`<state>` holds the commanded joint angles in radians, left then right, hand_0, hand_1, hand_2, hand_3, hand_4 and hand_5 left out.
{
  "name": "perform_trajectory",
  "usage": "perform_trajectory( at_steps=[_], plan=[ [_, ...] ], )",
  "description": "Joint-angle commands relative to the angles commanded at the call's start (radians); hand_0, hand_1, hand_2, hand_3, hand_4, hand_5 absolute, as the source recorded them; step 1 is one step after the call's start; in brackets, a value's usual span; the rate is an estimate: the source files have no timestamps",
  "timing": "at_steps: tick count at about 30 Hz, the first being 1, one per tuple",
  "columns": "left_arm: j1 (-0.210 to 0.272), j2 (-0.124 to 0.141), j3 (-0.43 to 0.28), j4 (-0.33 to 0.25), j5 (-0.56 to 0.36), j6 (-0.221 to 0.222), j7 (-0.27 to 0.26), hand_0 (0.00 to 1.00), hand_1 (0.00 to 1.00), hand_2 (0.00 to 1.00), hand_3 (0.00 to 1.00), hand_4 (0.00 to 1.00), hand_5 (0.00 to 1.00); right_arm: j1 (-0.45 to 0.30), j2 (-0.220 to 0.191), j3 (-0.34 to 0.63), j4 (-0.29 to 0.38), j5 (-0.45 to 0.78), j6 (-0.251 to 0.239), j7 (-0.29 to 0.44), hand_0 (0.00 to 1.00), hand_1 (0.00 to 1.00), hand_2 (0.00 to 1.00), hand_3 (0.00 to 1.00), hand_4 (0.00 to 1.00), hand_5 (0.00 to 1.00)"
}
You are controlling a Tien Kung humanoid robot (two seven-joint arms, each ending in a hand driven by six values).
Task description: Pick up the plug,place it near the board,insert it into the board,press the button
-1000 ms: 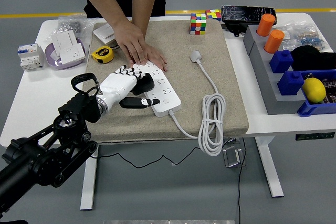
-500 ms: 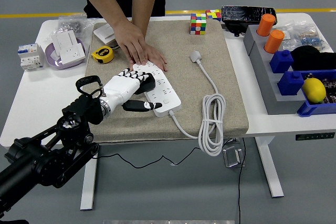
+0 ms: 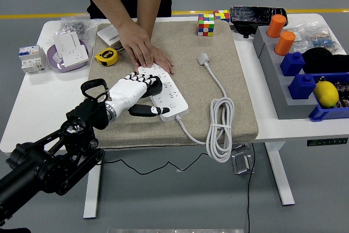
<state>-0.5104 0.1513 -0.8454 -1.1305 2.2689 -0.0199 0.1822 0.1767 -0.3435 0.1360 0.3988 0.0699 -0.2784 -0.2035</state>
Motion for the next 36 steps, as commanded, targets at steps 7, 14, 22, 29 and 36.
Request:
perform_trajectory(
  at_steps=[7,14,22,29,36],
  plan=[
    [0.013,0.013,-0.042,-0.099,0.000,0.153,-0.062,0.961,0.898,0.848,0.975,0.998,0.998,-0.001,0.001,0.002,-0.001,0.002,-0.001,0.001,0.850,0.767,0.736,0.766,0.998,0.998],
    [0.035,0.053,-0.066,-0.385,-0.213,0.110,0.027,0.488,0.505,0.503,0.907,0.965,0.653,-0.004,0.001,0.003,-0.002,0.003,-0.004,0.001,0.850,0.767,0.736,0.766,0.998,0.998],
    [0.026,0.066,-0.057,-0.608,-0.273,-0.158,0.203,0.235,0.124,0.249,0.822,0.754,0.355,-0.001,0.001,0.007,-0.001,0.002,-0.005,0.001,0.850,0.767,0.736,0.766,0.998,0.998],
    [0.010,0.062,-0.037,-0.531,-0.271,-0.352,0.286,0.155,0.050,0.164,0.893,0.488,0.215,0.001,-0.002,0.002,-0.002,0.006,-0.006,0.002,0.850,0.767,0.736,0.766,0.998,0.998],
    [-0.023,0.055,0.043,-0.415,-0.211,-0.373,0.280,0.140,0.047,0.161,0.952,0.491,0.182,0.001,-0.003,-0.004,-0.001,0.008,-0.007,0.002,0.850,0.767,0.735,0.766,0.998,0.998]
  ],
)
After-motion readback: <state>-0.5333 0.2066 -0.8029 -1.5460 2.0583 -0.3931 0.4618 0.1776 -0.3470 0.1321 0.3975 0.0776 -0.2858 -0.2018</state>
